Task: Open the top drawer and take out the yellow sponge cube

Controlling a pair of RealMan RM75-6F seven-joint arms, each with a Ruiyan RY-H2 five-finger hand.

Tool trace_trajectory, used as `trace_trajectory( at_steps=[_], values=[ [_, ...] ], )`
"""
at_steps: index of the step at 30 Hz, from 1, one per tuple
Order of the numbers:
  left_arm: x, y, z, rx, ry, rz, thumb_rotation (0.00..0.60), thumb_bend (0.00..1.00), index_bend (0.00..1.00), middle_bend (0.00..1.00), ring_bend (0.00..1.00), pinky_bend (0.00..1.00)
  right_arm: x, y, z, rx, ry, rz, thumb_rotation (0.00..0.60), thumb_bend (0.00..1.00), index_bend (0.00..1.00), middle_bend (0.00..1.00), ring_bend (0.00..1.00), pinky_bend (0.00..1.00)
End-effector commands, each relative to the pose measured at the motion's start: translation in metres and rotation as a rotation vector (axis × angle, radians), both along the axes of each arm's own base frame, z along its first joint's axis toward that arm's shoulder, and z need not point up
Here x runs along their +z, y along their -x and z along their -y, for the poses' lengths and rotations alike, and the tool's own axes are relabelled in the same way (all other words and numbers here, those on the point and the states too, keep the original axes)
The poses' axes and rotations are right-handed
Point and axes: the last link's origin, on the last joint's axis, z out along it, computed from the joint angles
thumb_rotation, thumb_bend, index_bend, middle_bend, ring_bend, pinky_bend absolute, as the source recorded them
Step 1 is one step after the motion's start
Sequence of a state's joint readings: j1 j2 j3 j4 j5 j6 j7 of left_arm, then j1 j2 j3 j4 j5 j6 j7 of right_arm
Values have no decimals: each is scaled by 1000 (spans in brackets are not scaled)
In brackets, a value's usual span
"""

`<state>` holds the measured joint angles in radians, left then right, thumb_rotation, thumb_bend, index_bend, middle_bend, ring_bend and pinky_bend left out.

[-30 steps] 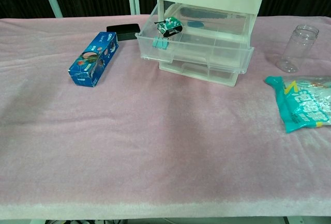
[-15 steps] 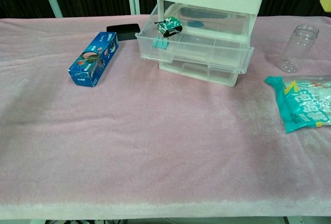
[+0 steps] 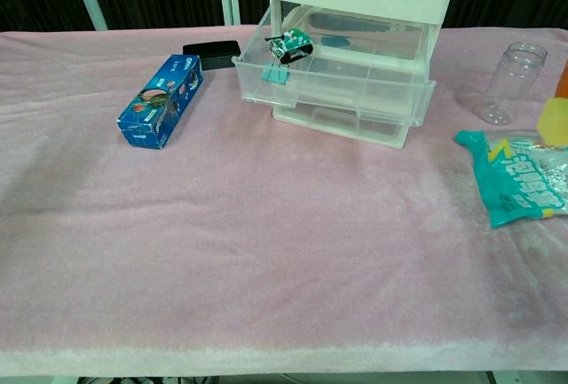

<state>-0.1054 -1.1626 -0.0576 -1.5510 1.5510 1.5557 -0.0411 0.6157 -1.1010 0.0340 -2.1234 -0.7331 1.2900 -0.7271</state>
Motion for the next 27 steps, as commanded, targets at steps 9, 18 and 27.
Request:
trace_trajectory(
  at_steps=[9,18,27],
  values=[
    [-1,0,0,-2,13,-1,600,0,0,0,0,0,-63,-3,-12,13,-102,77,600,378,541,903,939,840],
    [-1,0,0,-1,12,-1,600,0,0,0,0,0,-82,-4,-17,11,-123,103,600,282,539,902,938,840],
    [-1,0,0,-1,14,-2,600,0,0,0,0,0,-81,3,-17,41,-108,38,600,171,181,891,927,839]
  ],
)
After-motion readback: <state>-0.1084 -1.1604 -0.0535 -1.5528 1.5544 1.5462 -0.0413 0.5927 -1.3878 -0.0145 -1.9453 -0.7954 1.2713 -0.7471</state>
